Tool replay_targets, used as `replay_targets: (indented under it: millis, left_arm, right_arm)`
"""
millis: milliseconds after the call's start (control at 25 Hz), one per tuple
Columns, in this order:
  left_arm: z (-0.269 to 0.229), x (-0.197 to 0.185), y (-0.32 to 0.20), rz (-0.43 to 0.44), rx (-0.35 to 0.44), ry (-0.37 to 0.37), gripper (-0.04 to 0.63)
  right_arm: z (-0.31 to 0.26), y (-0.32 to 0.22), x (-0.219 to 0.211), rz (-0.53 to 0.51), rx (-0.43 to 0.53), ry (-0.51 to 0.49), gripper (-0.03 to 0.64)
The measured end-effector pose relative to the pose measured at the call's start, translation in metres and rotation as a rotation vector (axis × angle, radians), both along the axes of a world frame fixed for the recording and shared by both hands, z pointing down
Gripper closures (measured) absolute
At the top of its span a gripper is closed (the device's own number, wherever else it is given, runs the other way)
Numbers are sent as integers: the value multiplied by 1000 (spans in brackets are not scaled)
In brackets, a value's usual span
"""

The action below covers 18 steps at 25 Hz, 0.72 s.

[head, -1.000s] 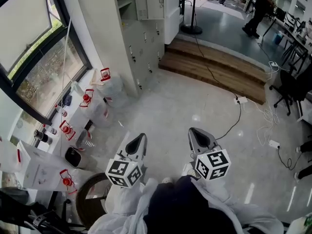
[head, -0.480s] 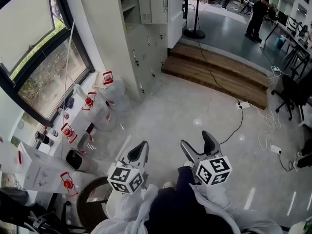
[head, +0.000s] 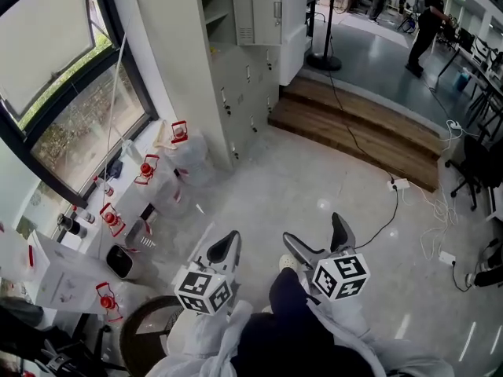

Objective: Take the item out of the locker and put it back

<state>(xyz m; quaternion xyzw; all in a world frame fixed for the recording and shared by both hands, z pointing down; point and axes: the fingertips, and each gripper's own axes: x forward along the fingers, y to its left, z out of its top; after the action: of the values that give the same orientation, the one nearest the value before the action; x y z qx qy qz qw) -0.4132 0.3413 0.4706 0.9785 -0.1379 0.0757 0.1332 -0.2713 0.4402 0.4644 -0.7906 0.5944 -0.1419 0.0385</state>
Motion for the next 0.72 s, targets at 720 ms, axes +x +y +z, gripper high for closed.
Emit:
replay_targets:
  millis: [720]
  left_arm:
    - [-8,139,-104,-54,12,-15,588]
  right_arm:
    - [-4,-115,124,-203,11,32,41]
